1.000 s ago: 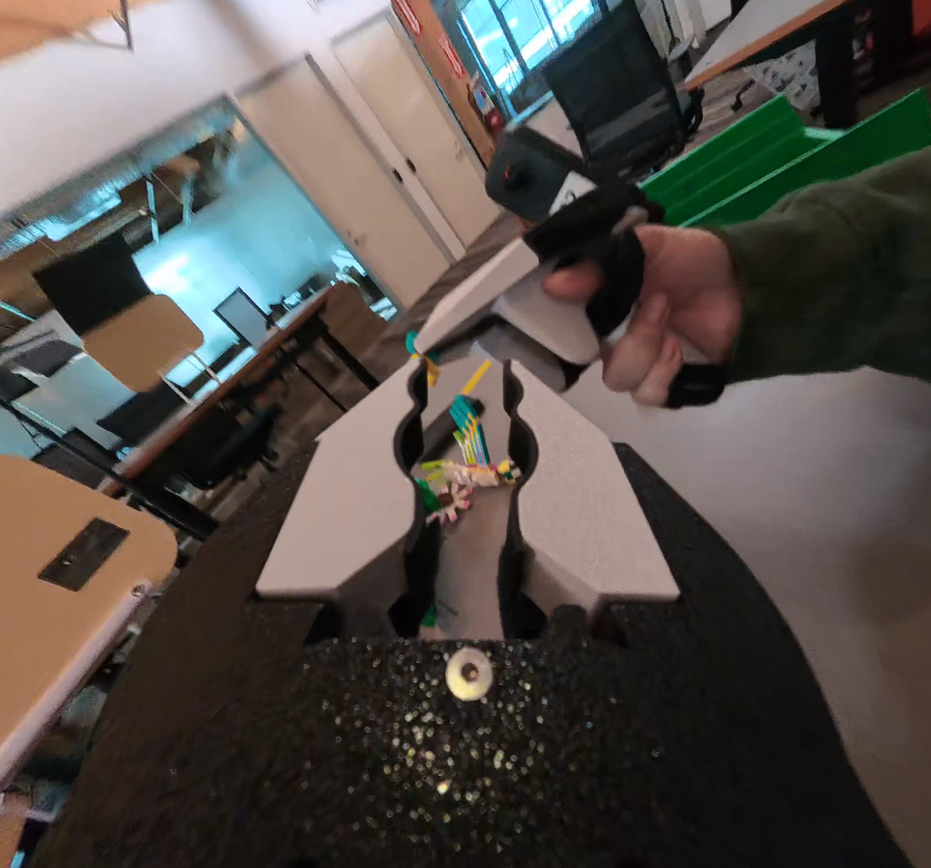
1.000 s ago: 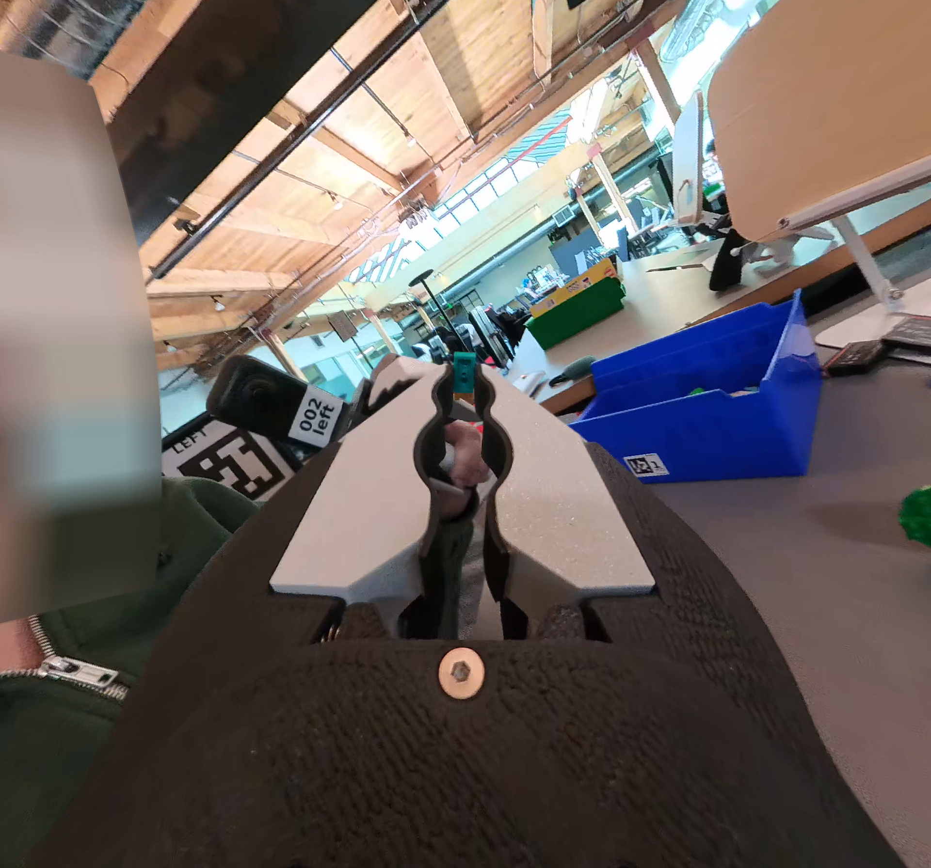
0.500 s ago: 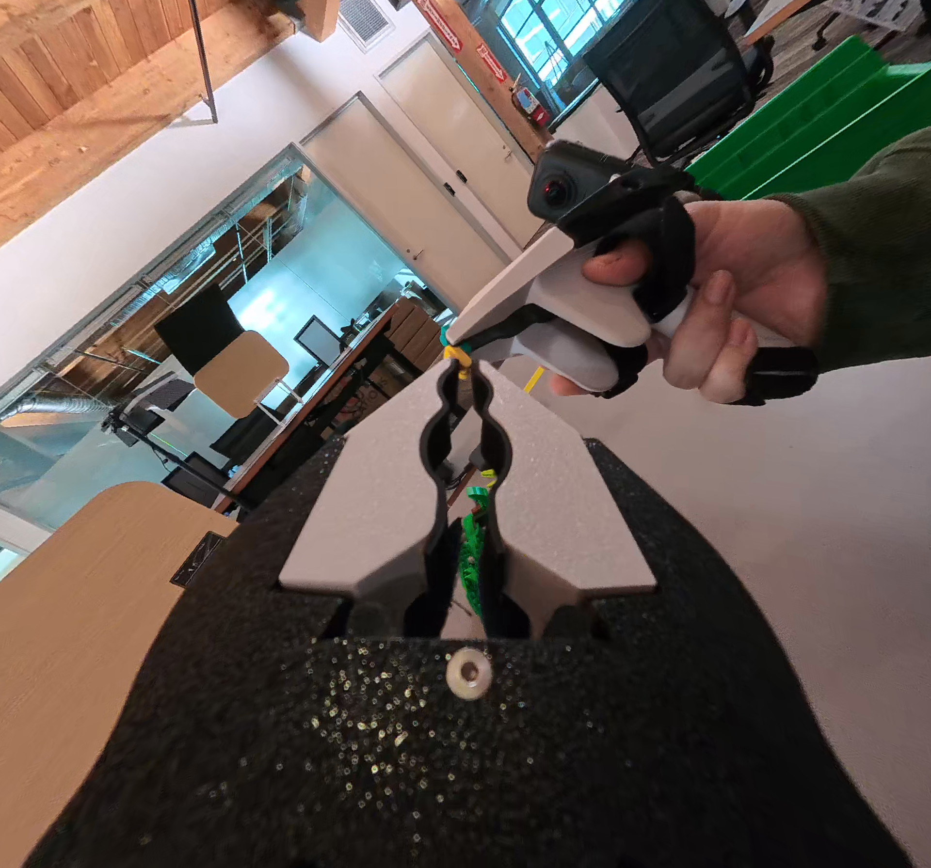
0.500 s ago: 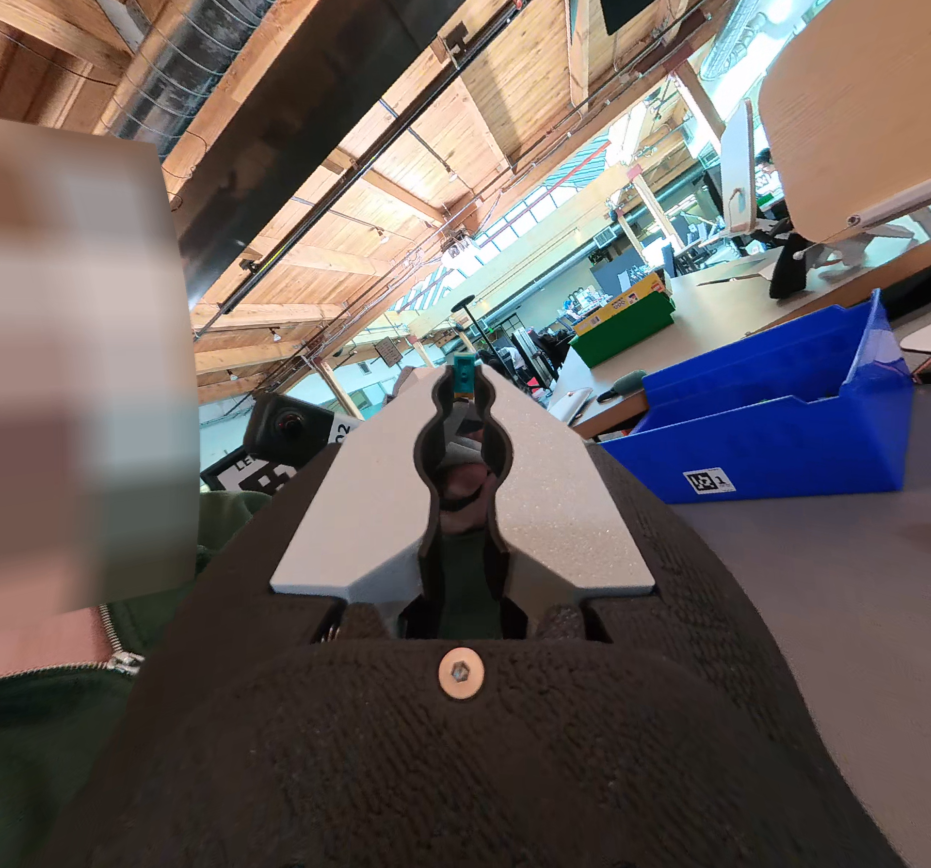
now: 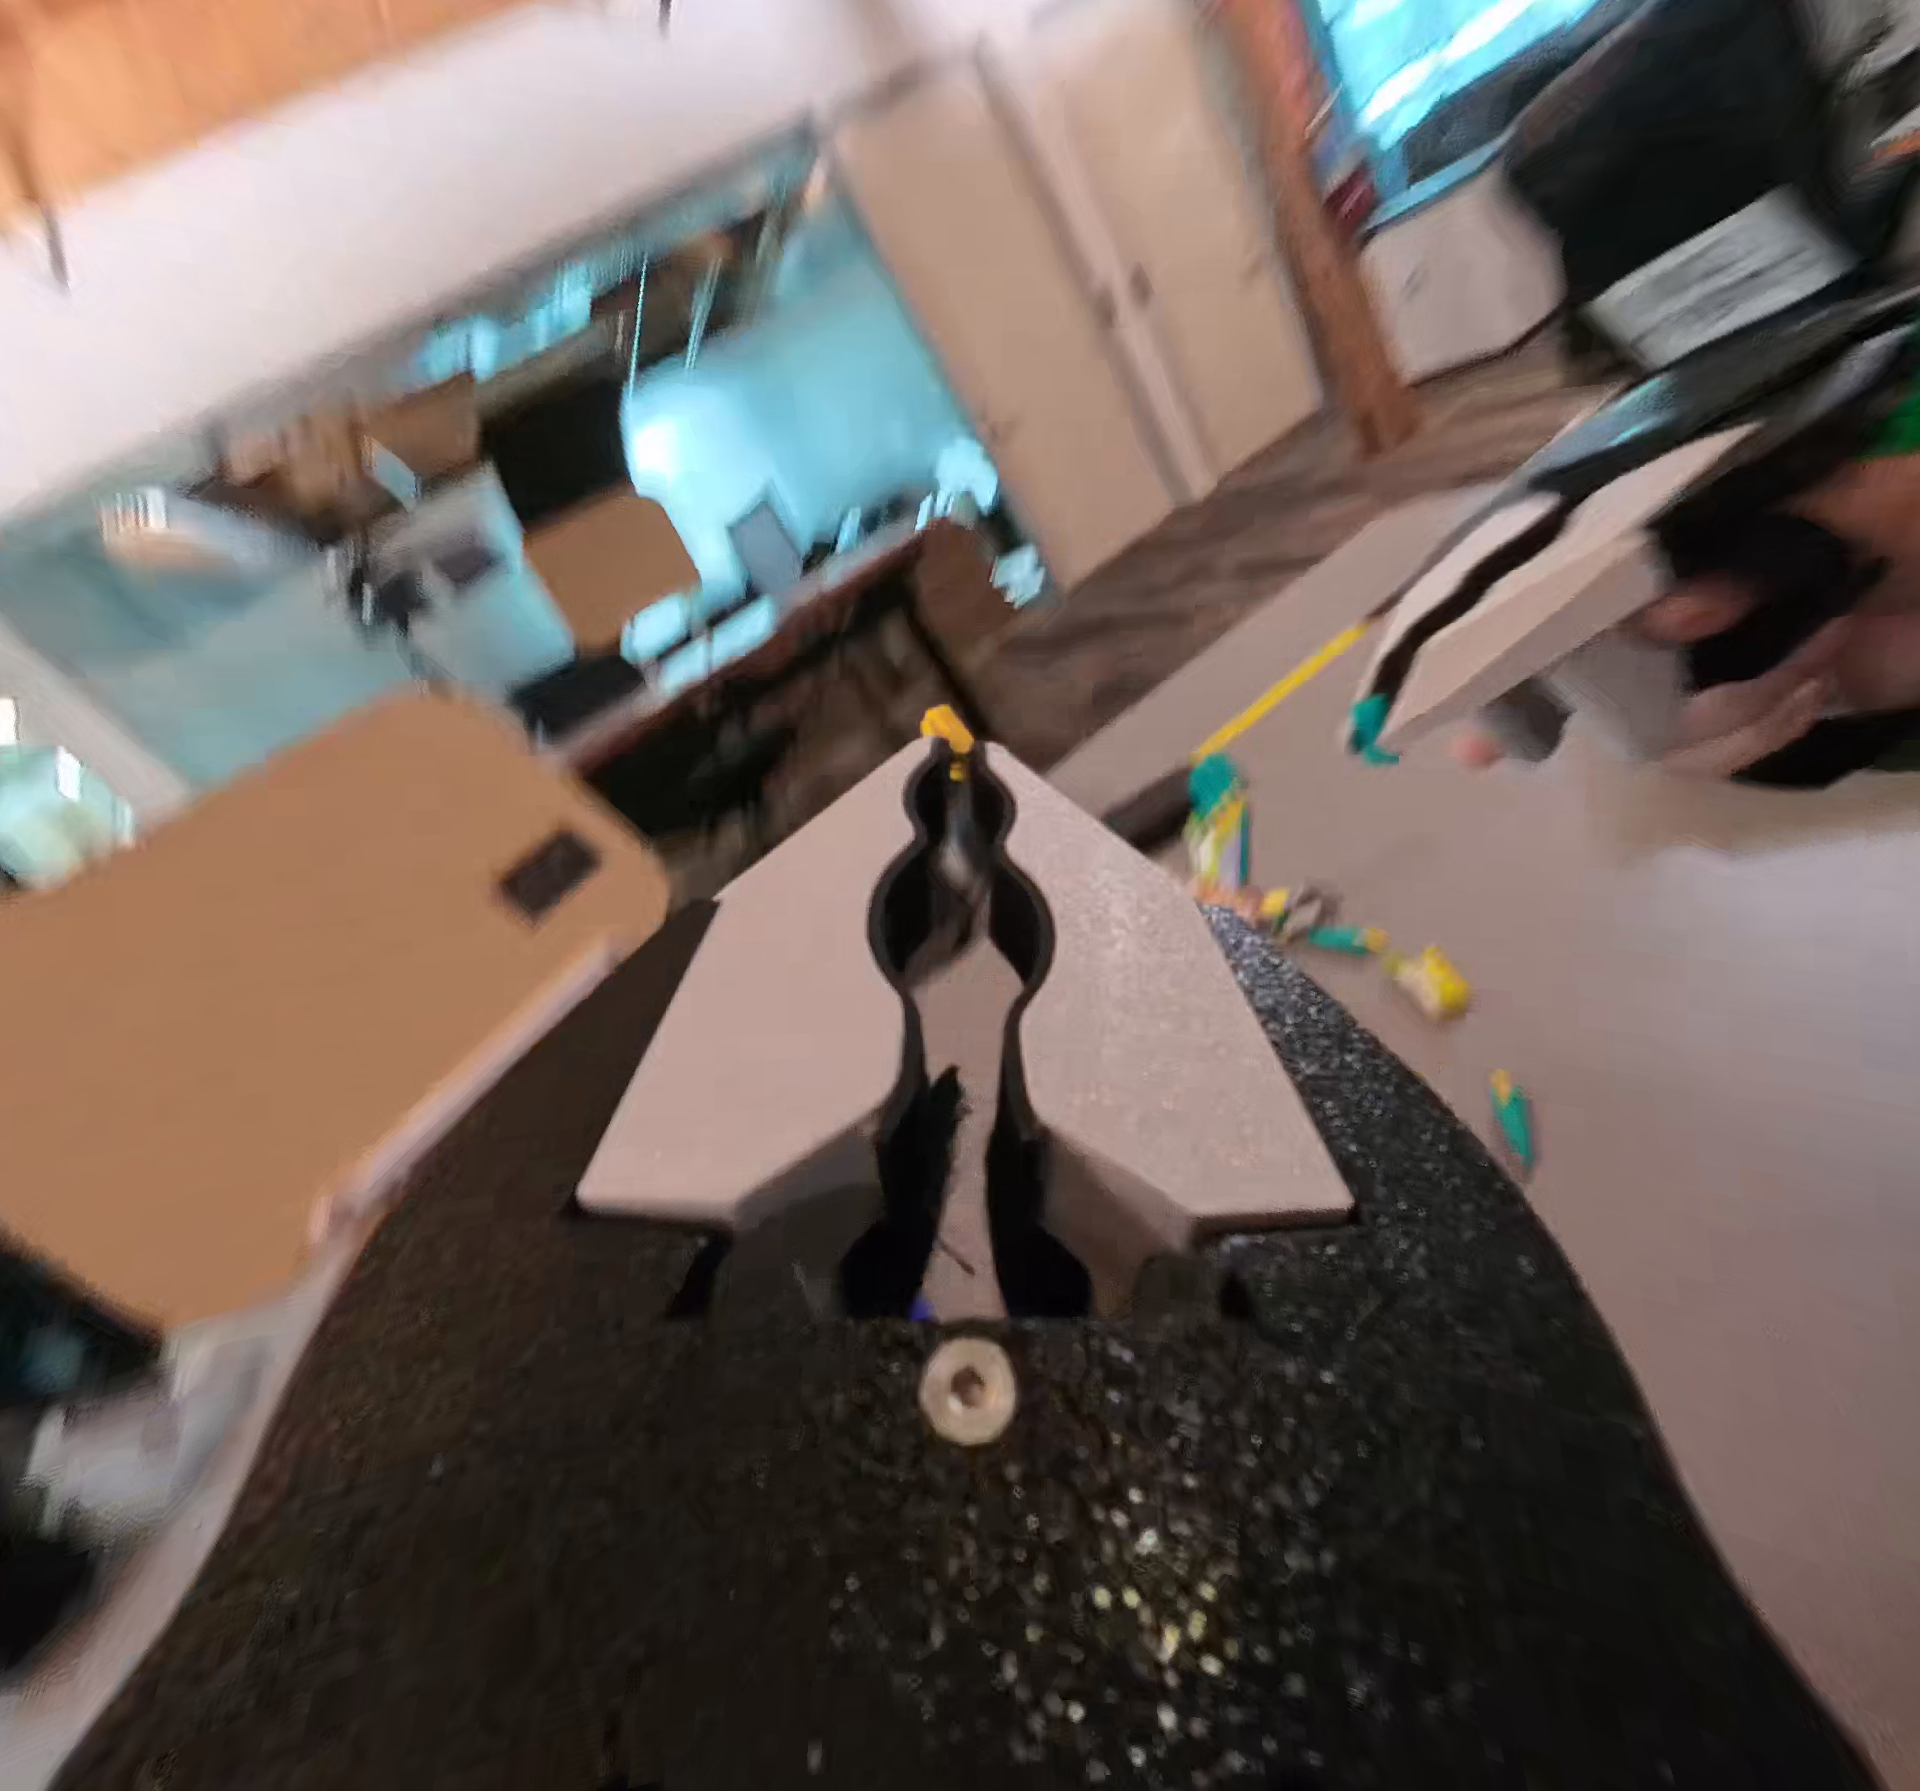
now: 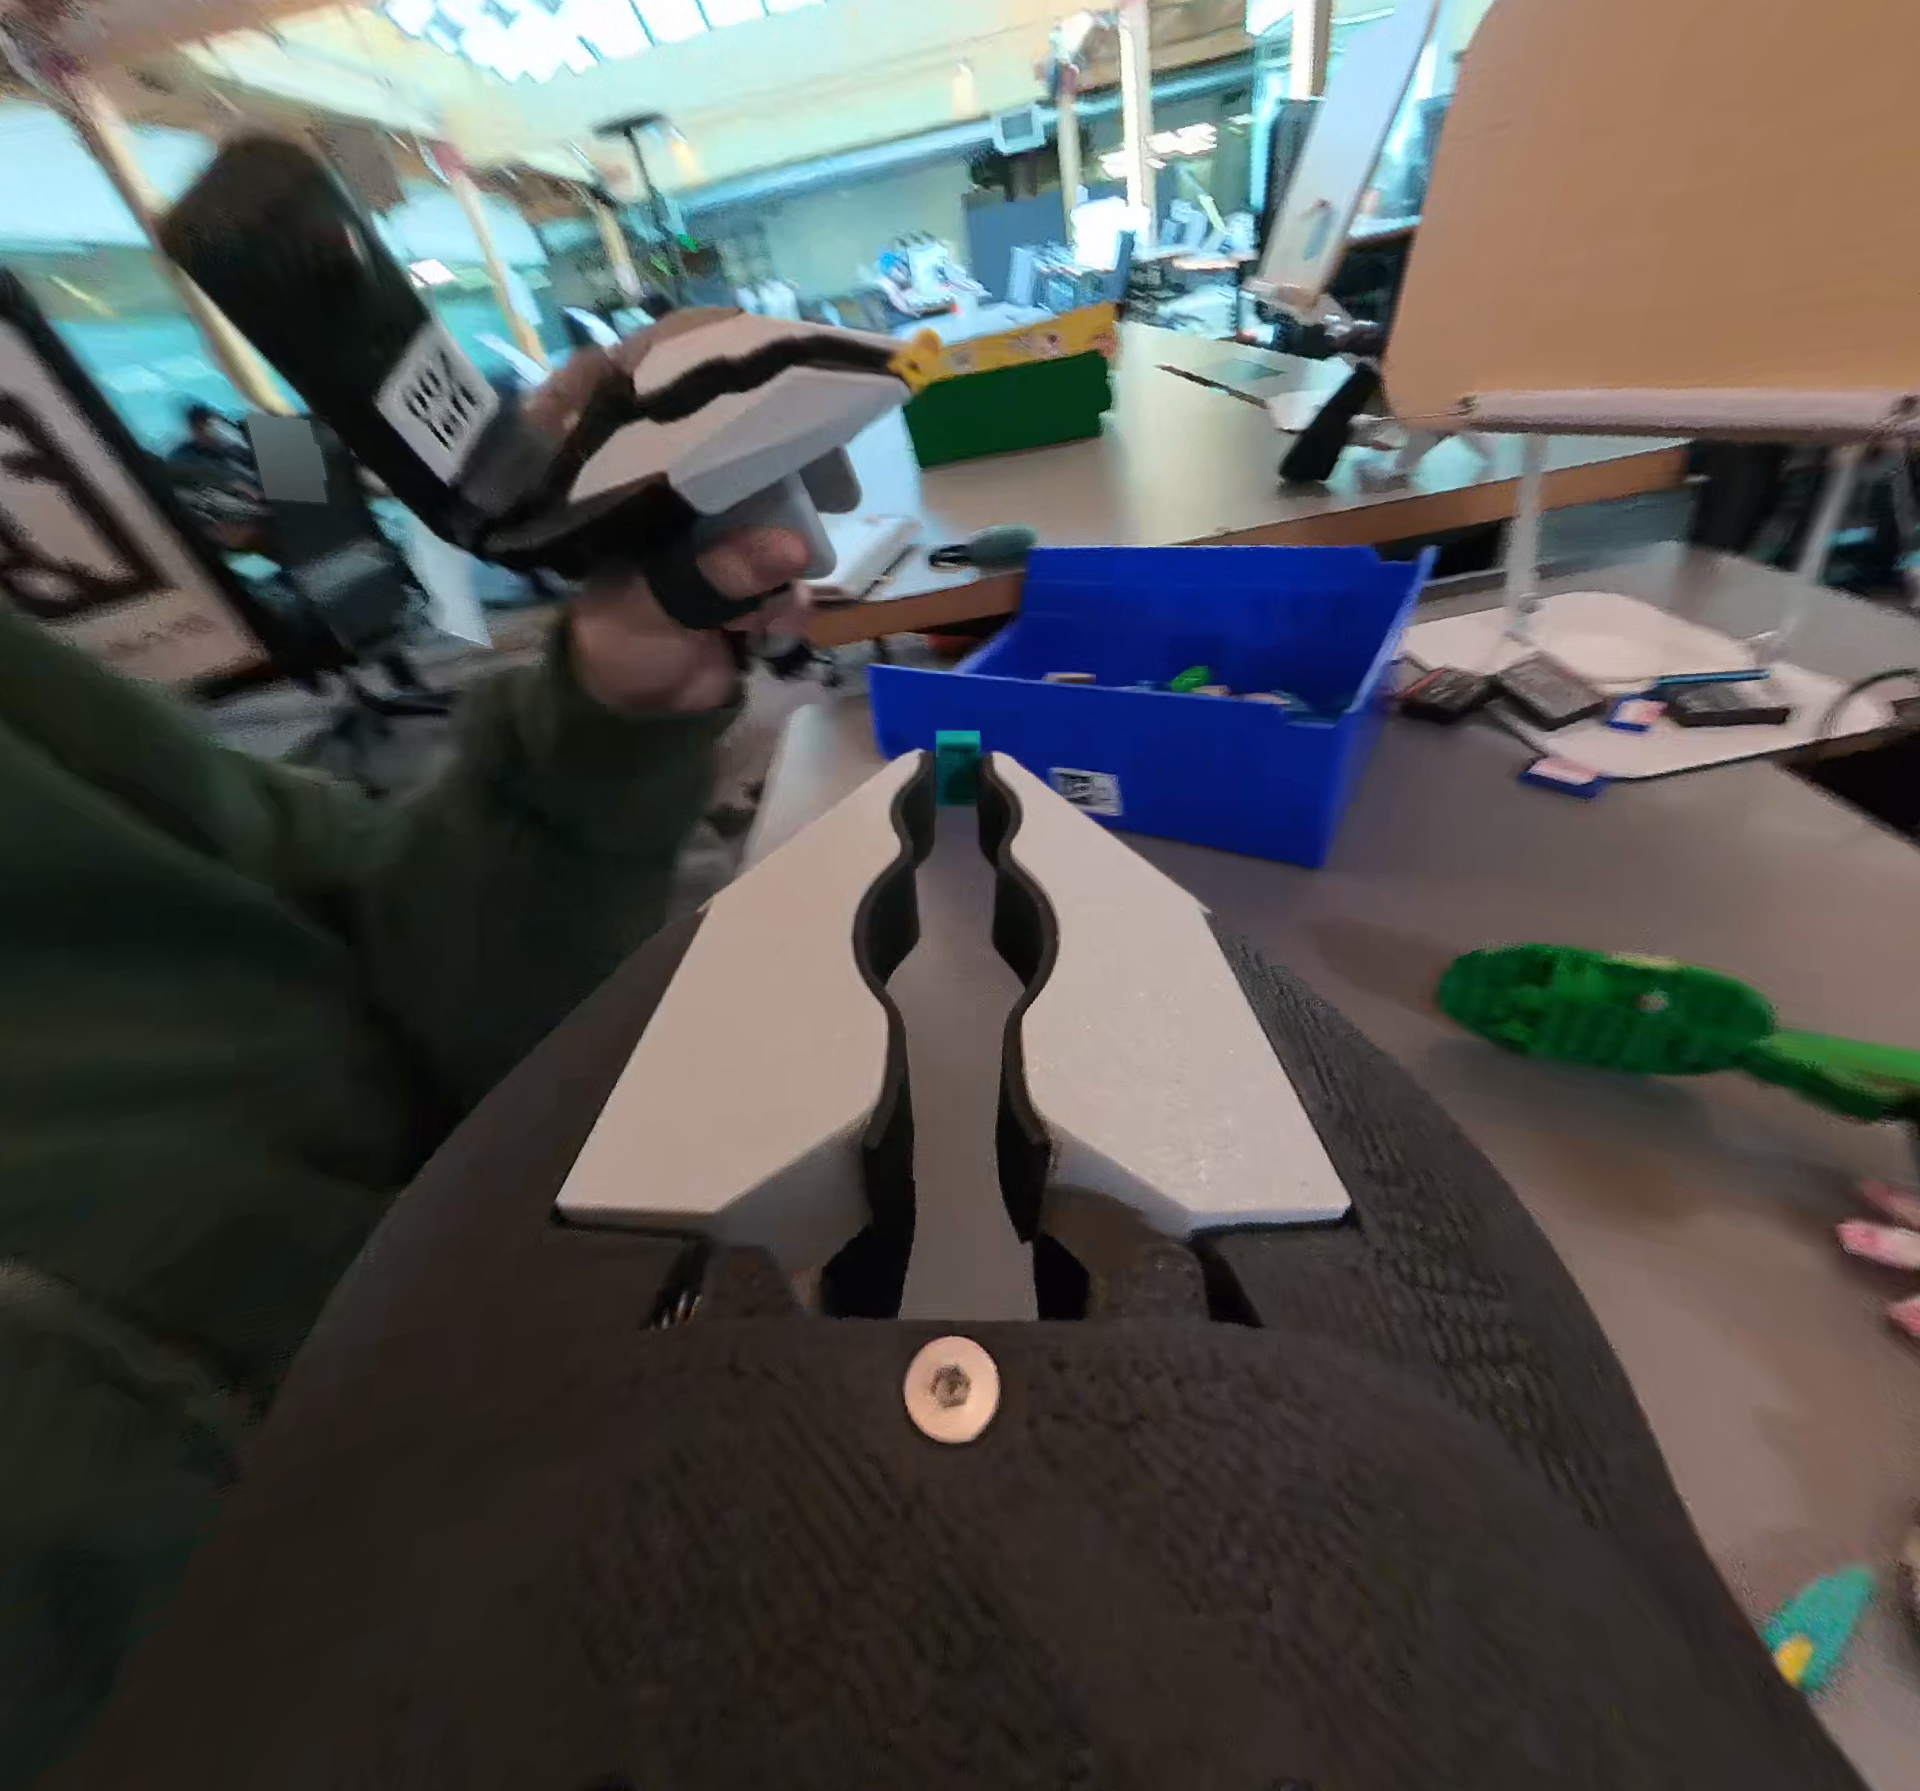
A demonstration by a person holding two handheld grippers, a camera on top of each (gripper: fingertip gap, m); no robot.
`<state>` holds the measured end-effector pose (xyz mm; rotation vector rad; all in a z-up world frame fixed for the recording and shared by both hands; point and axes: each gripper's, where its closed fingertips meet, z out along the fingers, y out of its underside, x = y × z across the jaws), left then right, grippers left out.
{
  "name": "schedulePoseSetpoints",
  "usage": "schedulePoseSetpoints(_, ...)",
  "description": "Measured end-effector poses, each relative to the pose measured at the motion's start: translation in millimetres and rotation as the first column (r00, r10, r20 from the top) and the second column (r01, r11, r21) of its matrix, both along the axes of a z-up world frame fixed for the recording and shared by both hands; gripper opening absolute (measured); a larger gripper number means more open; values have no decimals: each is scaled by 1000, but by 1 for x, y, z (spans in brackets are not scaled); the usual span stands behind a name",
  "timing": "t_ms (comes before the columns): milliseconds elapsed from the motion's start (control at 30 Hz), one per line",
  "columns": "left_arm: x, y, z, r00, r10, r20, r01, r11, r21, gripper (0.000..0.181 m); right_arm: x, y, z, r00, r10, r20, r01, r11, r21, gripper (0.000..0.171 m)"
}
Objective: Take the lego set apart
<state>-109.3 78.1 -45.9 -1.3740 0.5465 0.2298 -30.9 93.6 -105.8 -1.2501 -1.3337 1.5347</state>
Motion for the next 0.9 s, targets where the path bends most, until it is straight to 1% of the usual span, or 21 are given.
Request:
schedulePoseSetpoints(33, -31, 7, -13, 995, 81, 54, -75, 992, -102, 2, -18, 3, -1, 999, -39, 18, 38, 998, 52, 5)
schedulePoseSetpoints(100, -90, 12, -40, 953, 230, 196, -170, 944, -283, 3, -68, 11, -5, 992, -114, 47, 107, 984, 142, 5)
schedulePoseSetpoints(133, -115, 12, -49, 923, 292, 249, -204, 924, -324, 3, -97, 14, -6, 989, -140, 54, 128, 976, 177, 5)
schedulePoseSetpoints(167, -140, 11, -54, 893, 354, 280, -258, 909, -326, 3, -127, 17, -8, 986, -154, 62, 138, 968, 212, 5)
schedulePoseSetpoints(200, -162, 9, -61, 865, 416, 280, -316, 886, -340, 2, -156, 20, -12, 983, -165, 78, 142, 959, 244, 5)
schedulePoseSetpoints(233, -183, 7, -72, 830, 490, 267, -377, 844, -381, 2, -184, 25, -18, 978, -183, 98, 152, 952, 266, 6)
schedulePoseSetpoints(267, -200, 7, -85, 801, 544, 252, -407, 802, -437, 2, -209, 31, -25, 973, -199, 121, 159, 948, 276, 12)
schedulePoseSetpoints(300, -210, 7, -98, 781, 571, 254, -404, 771, -493, 9, -229, 35, -35, 966, -210, 153, 162, 947, 277, 18)
schedulePoseSetpoints(333, -218, 6, -108, 762, 592, 261, -396, 746, -535, 21, -245, 37, -45, 959, -211, 190, 155, 950, 271, 23)
schedulePoseSetpoints(400, -231, 3, -121, 735, 629, 253, -410, 710, -573, 41, -264, 35, -61, 948, -193, 253, 127, 959, 254, 40)
schedulePoseSetpoints(433, -235, 0, -124, 726, 643, 246, -421, 697, -580, 46, -269, 35, -65, 942, -201, 270, 132, 958, 255, 46)
schedulePoseSetpoints(533, -241, -3, -124, 718, 645, 262, -431, 708, -559, 56, -275, 40, -66, 939, -238, 250, 164, 945, 281, 66)
schedulePoseSetpoints(600, -241, -2, -122, 733, 631, 255, -439, 725, -531, 71, -275, 38, -62, 949, -240, 207, 162, 929, 333, 79)
schedulePoseSetpoints(633, -241, -2, -119, 750, 620, 232, -451, 735, -507, 75, -274, 39, -59, 952, -248, 181, 169, 915, 366, 85)
schedulePoseSetpoints(667, -240, -3, -116, 770, 608, 193, -466, 742, -482, 76, -274, 39, -53, 955, -256, 151, 183, 907, 379, 85)
schedulePoseSetpoints(700, -240, -3, -115, 789, 598, 141, -483, 746, -459, 79, -275, 37, -46, 960, -249, 130, 190, 915, 355, 84)
schedulePoseSetpoints(767, -242, -5, -113, 803, 595, 29, -532, 739, -414, 82, -281, 24, -35, 975, -176, 133, 142, 963, 230, 81)
schedulePoseSetpoints(800, -240, -5, -111, 812, 583, -5, -539, 748, -387, 82, -287, 20, -34, 977, -154, 148, 125, 975, 186, 80)
schedulePoseSetpoints(833, -238, -5, -107, 819, 573, -23, -542, 759, -361, 83, -294, 19, -39, 972, -147, 182, 114, 977, 180, 79)
schedulePoseSetpoints(900, -237, -7, -101, 827, 560, -43, -541, 774, -328, 84, -308, 26, -69, 928, -192, 319, 108, 958, 264, 79)
